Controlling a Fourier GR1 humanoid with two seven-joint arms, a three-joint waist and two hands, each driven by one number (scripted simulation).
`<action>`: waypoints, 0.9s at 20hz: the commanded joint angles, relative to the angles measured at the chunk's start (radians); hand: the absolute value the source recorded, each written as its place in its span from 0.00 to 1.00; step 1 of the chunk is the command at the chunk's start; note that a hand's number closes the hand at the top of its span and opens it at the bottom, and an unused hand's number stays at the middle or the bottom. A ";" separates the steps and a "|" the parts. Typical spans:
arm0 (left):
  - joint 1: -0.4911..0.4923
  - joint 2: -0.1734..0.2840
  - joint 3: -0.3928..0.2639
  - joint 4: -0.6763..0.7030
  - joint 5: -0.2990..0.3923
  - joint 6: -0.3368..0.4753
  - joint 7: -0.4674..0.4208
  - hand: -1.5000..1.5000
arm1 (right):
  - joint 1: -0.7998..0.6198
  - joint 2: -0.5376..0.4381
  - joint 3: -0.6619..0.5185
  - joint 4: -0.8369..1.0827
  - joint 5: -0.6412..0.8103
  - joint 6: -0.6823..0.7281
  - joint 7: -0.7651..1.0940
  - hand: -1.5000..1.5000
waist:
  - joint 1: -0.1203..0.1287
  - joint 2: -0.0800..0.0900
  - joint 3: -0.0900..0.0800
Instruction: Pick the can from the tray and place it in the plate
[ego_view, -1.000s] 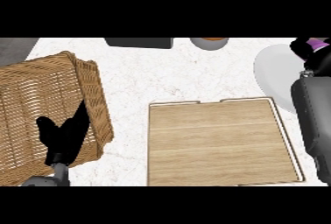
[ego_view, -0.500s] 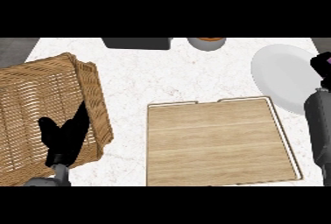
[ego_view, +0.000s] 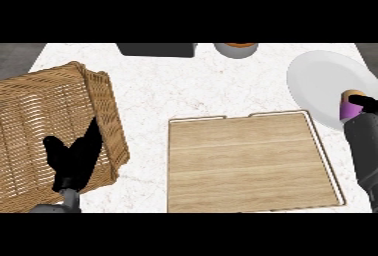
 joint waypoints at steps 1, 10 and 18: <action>0.028 -0.052 -0.029 0.072 0.018 -0.003 0.012 0.50 | -0.005 -0.025 -0.031 0.073 -0.140 -0.066 -0.129 0.00 | -0.003 0.014 -0.011; 0.043 -0.042 -0.021 0.062 0.018 -0.035 -0.004 0.50 | -0.011 0.028 -0.016 -0.051 -0.342 -0.326 -0.375 0.00 | -0.014 0.004 -0.011; 0.064 -0.053 0.006 0.109 -0.004 -0.016 -0.021 0.50 | 0.094 0.186 0.120 -0.283 -0.646 -0.310 -0.527 0.00 | -0.060 -0.018 -0.016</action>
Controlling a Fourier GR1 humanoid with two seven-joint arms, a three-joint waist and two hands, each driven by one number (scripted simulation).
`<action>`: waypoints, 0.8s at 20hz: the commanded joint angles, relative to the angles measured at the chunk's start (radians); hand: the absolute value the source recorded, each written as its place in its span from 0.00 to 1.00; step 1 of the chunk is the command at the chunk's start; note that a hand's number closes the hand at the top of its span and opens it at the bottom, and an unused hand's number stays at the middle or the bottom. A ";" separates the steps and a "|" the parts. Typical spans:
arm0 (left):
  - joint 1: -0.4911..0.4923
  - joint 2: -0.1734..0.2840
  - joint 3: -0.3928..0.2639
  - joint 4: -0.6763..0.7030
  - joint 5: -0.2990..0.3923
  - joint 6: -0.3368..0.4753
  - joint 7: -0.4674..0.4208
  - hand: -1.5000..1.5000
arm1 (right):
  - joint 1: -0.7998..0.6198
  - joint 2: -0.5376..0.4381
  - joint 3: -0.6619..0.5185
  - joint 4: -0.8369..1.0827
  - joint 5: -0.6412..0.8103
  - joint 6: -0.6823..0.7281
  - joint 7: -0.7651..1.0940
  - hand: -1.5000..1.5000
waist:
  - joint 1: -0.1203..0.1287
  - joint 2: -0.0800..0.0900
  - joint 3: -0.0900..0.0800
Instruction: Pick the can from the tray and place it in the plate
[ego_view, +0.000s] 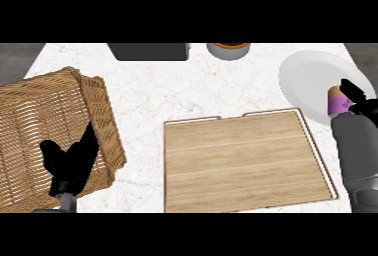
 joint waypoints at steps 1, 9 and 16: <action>0.035 -0.040 -0.026 0.068 0.014 -0.010 0.015 0.50 | 0.073 0.053 0.107 -0.153 -0.190 0.003 -0.084 0.00 | -0.022 0.006 -0.017; 0.016 -0.087 -0.038 0.087 -0.023 0.025 0.020 0.50 | 0.293 0.212 0.329 -0.408 -0.391 0.049 -0.206 0.00 | -0.034 0.005 -0.021; 0.037 -0.095 -0.029 0.086 -0.044 0.018 -0.006 0.50 | 0.420 0.244 0.445 -0.434 -0.392 0.038 -0.196 0.00 | -0.025 0.004 -0.024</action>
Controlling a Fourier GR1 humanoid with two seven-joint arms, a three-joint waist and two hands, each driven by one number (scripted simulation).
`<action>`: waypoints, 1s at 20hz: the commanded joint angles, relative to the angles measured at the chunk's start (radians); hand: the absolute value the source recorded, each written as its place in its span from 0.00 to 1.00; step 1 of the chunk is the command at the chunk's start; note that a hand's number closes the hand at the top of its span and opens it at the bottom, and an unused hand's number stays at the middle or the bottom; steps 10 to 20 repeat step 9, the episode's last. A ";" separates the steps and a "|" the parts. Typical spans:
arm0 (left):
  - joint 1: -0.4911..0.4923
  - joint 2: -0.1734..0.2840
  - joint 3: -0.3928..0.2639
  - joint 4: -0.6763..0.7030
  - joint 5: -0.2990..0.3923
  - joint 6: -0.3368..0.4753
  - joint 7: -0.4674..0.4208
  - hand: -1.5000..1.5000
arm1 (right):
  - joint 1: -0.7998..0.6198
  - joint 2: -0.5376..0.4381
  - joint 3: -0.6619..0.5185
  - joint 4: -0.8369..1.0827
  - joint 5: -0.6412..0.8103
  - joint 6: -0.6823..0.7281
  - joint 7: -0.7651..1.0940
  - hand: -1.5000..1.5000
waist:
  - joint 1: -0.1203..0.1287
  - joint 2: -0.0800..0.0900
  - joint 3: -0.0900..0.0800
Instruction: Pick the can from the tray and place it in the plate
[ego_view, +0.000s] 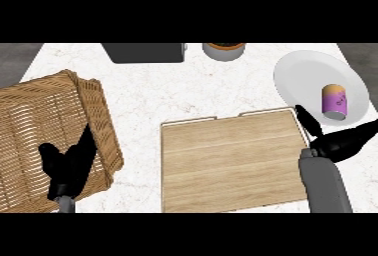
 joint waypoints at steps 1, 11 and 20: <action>-0.019 -0.048 -0.026 0.111 0.010 -0.014 0.013 0.50 | 0.070 0.027 0.090 -0.047 -0.011 -0.019 0.014 0.00 | -0.006 0.015 -0.022; 0.034 -0.047 -0.012 0.106 0.014 -0.053 -0.018 0.50 | 0.129 0.028 0.214 -0.019 -0.003 -0.138 0.086 0.00 | 0.007 0.017 -0.022; 0.034 -0.047 -0.012 0.106 0.014 -0.053 -0.018 0.50 | 0.129 0.028 0.214 -0.019 -0.003 -0.138 0.086 0.00 | 0.007 0.017 -0.022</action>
